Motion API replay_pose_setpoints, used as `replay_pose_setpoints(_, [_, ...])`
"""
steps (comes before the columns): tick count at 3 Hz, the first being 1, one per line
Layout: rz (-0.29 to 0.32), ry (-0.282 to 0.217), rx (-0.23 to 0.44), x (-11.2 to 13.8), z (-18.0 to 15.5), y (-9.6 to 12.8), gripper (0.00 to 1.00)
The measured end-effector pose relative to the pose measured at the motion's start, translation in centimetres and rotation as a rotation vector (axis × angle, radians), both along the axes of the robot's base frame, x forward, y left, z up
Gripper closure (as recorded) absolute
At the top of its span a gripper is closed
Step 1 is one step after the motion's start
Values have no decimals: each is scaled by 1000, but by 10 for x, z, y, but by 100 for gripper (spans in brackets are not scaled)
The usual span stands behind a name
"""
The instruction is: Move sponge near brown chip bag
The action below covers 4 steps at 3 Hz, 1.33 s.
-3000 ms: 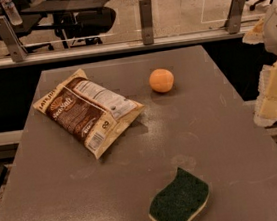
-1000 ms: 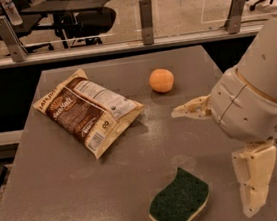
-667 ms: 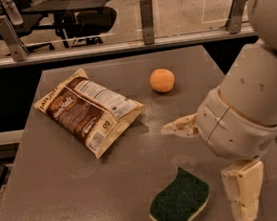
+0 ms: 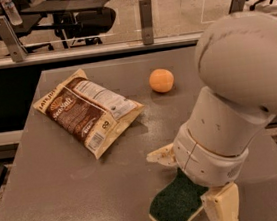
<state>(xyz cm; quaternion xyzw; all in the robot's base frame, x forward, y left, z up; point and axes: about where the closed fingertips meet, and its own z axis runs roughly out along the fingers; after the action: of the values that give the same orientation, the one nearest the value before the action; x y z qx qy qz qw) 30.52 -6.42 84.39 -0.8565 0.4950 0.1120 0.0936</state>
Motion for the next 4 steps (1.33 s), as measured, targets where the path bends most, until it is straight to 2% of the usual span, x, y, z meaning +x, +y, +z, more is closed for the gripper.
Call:
replay_pose_setpoints(1, [3,30,-13,-1,-14,4,0])
replay_pose_setpoints(2, [-1,44,-18,-2,-21,6,11])
replay_pose_setpoints(3, [-23,58,-6,1,-20,5,35])
replay_pose_setpoints(4, [-46,48,13,10,-13,7,57])
